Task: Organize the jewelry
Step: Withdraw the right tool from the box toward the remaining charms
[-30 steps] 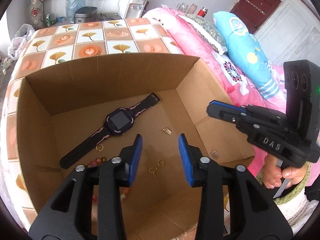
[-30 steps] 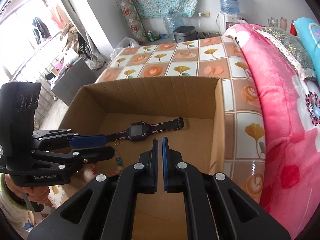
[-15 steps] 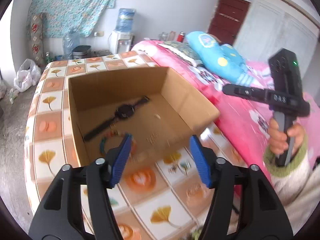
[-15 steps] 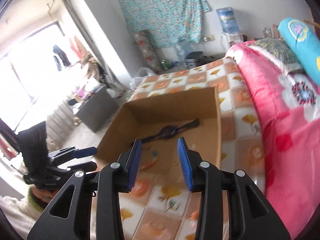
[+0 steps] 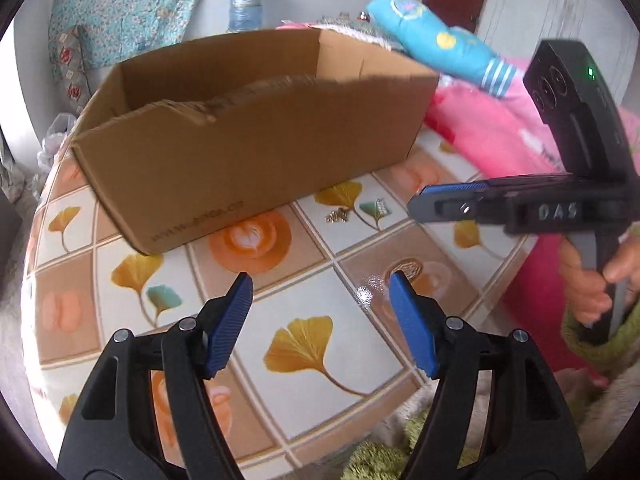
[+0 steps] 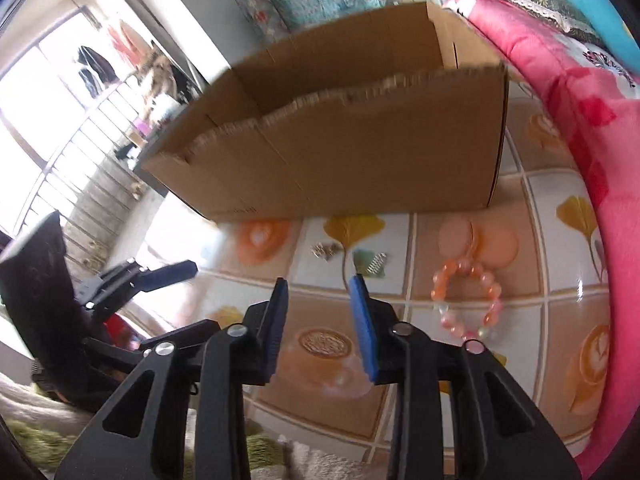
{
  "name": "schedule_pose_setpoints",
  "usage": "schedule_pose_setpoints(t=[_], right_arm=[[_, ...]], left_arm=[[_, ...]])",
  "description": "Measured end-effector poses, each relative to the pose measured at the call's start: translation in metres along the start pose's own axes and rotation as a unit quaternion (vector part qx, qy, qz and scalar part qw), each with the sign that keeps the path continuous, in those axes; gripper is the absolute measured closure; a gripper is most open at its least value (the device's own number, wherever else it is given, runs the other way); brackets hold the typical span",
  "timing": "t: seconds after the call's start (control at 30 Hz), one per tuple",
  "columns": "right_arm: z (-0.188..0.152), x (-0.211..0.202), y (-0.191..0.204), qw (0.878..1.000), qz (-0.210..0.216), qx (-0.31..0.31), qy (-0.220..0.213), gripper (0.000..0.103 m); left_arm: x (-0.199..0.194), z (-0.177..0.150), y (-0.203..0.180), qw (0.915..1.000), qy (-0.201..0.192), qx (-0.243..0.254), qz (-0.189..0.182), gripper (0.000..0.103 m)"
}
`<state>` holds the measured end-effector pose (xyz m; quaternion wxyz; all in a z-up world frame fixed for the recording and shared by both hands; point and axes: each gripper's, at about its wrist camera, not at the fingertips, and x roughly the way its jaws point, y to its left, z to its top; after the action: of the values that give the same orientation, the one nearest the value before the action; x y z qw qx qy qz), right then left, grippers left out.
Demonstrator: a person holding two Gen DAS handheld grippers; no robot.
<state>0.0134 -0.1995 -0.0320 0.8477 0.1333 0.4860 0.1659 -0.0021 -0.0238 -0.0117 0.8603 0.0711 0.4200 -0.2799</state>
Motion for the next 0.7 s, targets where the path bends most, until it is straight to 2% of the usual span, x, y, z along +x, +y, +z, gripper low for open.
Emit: schedule_pose_setpoints(t=[0.27, 0.4, 0.7], right_arm=[[-0.002, 0.019, -0.007, 1.000, -0.031, 0.002, 0.005, 0.076], [-0.003, 0.023, -0.013, 1.000, -0.023, 0.016, 0.004, 0.076], [-0.005, 0.024, -0.023, 1.000, -0.001, 0.030, -0.008, 0.076]], left_arm=[[0.030, 0.008, -0.006, 0.9994, -0.005, 0.029, 0.019, 0.058], [0.043, 0.015, -0.006, 0.9992, 0.001, 0.036, 0.017, 0.069], [0.067, 0.031, -0.013, 0.9968, 0.016, 0.077, 0.015, 0.079]])
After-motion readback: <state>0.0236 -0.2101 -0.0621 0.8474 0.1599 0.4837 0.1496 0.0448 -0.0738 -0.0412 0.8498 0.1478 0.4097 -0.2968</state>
